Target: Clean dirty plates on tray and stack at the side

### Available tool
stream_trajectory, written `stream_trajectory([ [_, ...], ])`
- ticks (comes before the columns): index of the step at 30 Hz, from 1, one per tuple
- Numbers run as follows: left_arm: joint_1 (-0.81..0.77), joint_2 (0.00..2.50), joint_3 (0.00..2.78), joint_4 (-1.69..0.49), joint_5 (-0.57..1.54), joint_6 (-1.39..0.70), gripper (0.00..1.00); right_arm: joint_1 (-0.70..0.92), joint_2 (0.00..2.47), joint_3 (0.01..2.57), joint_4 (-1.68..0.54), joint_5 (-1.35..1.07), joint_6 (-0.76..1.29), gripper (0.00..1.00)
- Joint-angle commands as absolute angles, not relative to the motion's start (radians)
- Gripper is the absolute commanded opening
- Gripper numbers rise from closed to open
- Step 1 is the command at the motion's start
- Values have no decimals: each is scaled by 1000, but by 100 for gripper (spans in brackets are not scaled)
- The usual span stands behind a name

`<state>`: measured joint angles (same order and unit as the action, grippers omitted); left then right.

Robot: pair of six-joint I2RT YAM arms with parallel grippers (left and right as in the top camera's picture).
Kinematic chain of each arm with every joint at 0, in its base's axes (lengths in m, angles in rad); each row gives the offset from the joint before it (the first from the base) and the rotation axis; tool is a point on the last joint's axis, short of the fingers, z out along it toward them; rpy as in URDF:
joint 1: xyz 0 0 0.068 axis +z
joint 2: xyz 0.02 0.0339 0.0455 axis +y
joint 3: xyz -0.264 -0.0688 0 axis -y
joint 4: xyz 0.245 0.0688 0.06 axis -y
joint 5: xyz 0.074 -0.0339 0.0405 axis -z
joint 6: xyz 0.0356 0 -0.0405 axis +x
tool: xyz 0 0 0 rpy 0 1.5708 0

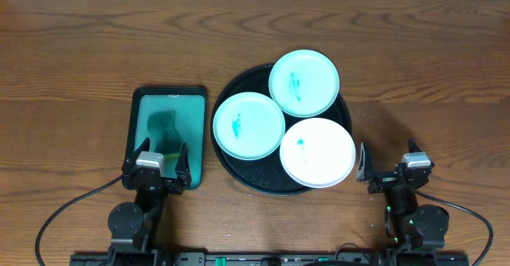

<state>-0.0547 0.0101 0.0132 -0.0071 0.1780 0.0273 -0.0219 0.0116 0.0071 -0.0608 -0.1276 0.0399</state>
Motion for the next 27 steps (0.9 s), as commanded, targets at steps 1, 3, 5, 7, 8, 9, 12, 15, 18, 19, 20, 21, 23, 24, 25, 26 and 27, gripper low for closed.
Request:
stream_trajectory([
  [1,-59,4,4,-49,217,41,81,-25,5,5,-64,-136,28,99],
  [3,-59,4,4,-49,217,41,81,-25,5,5,-64,-136,28,99],
  [5,-59,4,4,-49,217,41,81,-25,5,5,-64,-136,28,99],
  [7,-59,4,4,-49,217,41,81,-25,5,5,-64,-136,28,99],
  [8,-59,4,4,-49,218,41,81,-25,5,5,-64,-136,28,99],
  [9,-59,4,4,-50,218,41,81,-25,5,5,-64,-136,28,99],
  [12,-59,17,4,-49,218,1,81,-25,5,5,-64,-136,28,99],
  [15,-59,33,4,-52,220,-103,81,-25,5,5,-64,-136,28,99],
  [18,-59,77,18,-71,237,-189,81,-25,5,5,-64,-136,28,99],
  [19,-59,94,27,-83,238,-211,81,-25,5,5,-64,-136,28,99],
  [20,-59,117,40,-94,244,-230,81,-25,5,5,-64,-136,28,99],
  [21,-59,144,58,-106,249,-241,81,-25,5,5,-64,-136,28,99],
  [23,-59,199,99,-130,255,-242,81,-25,5,5,-64,-135,28,99],
  [24,-59,237,131,-146,255,-242,81,-25,5,5,-64,-136,28,99],
  [25,-59,272,162,-159,255,-242,81,-25,5,5,-64,-136,28,99],
  [26,-59,318,206,-179,255,-242,81,-25,5,5,-64,-136,28,99],
  [27,-59,369,257,-203,255,-242,81,-25,5,5,-64,-136,28,99],
])
